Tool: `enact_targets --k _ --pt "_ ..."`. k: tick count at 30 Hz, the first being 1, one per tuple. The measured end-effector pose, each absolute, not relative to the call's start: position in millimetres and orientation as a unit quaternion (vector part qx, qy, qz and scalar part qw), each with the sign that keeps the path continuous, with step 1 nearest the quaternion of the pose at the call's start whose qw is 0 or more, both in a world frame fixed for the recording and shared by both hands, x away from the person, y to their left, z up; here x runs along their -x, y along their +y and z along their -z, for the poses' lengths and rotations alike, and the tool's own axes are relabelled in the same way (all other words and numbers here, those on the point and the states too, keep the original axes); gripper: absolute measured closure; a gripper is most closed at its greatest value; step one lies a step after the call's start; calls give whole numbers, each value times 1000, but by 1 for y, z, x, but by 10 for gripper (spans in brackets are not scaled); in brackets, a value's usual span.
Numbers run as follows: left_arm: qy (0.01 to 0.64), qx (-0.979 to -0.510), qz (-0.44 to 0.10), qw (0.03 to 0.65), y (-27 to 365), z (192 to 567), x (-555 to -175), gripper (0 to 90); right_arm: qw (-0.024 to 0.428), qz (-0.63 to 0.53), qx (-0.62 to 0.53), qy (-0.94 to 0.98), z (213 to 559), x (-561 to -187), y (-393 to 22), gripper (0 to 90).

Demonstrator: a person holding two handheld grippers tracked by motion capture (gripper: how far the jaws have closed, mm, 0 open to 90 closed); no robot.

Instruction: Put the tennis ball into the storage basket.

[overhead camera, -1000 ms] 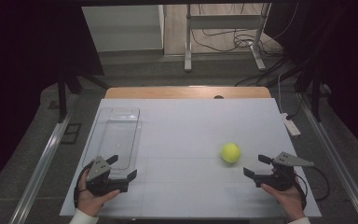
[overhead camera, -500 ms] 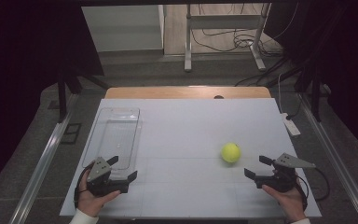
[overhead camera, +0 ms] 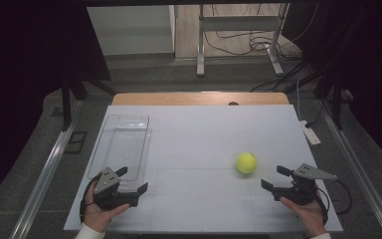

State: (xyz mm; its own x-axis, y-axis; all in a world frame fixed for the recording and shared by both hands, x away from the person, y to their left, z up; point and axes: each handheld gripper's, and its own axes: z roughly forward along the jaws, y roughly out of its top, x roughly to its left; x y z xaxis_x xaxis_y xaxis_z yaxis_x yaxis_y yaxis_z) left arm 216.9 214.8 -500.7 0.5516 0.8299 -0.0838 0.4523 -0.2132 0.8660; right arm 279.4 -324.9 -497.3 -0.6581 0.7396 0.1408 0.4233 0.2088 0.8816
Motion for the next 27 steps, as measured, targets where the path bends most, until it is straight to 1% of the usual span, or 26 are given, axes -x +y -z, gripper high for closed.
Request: enact_targets --k 16,27 --pt "420 -747 -197 477 214 483 -220 88 162 -497 -382 762 498 -278 -324 122" --pt "410 -753 -192 479 207 473 -227 90 159 -497 -382 763 499 -279 -323 122"
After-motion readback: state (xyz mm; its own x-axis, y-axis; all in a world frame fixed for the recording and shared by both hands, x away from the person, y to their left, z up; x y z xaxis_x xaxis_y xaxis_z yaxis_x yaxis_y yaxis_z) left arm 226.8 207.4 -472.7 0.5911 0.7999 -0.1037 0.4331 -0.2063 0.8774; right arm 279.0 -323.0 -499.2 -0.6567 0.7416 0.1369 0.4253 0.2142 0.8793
